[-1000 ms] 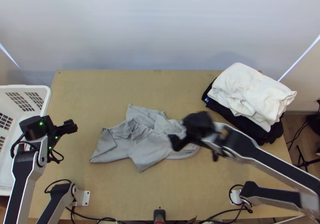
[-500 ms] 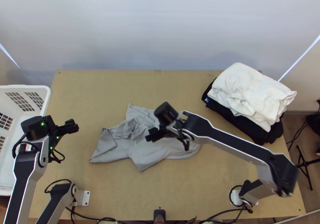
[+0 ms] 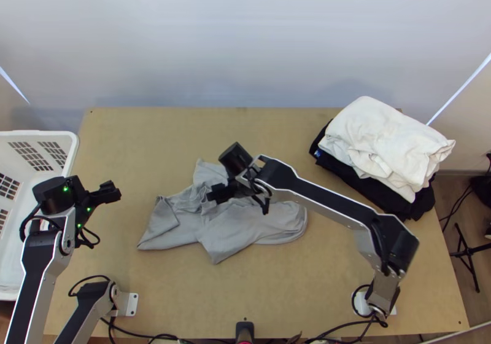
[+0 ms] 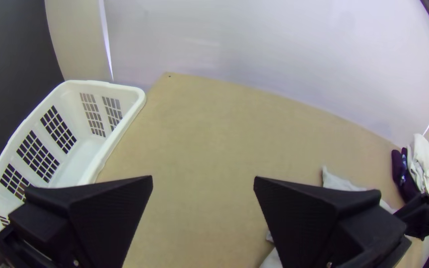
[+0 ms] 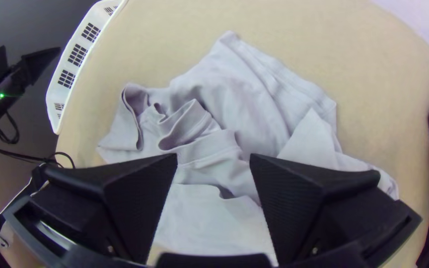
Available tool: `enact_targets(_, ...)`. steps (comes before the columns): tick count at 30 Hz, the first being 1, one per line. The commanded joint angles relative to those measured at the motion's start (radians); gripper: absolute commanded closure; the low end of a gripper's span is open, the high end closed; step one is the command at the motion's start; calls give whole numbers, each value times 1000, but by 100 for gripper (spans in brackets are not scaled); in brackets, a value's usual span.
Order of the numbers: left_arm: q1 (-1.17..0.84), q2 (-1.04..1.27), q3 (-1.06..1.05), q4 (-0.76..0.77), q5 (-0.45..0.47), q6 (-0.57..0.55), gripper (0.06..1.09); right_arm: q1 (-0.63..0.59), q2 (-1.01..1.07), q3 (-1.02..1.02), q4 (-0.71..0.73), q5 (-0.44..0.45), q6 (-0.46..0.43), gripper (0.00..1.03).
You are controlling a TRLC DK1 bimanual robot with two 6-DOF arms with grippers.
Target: Fold the t-shirt
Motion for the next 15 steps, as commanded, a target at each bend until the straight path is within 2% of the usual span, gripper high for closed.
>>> enact_targets(1, 1, 5, 2, 4, -1, 2, 10, 25, 107, 120, -86, -16, 8, 12)
enact_targets(8, 2, 7, 3, 9, -1, 2, 10, 54, 159, 143, -99, -16, 9, 13)
enact_targets(9, 2, 8, 3, 9, -1, 2, 10, 60, 164, 143, -99, -16, 9, 15)
enact_targets(13, 7, 10, 2, 9, -1, 2, 10, 65, 184, 143, -97, -16, 9, 33)
enact_targets(14, 7, 10, 0, 9, 1, 2, 10, 65, 188, 151, -95, -16, 9, 42)
enact_targets(15, 7, 10, 0, 9, 1, 2, 10, 63, 190, 155, -83, -16, 6, 56)
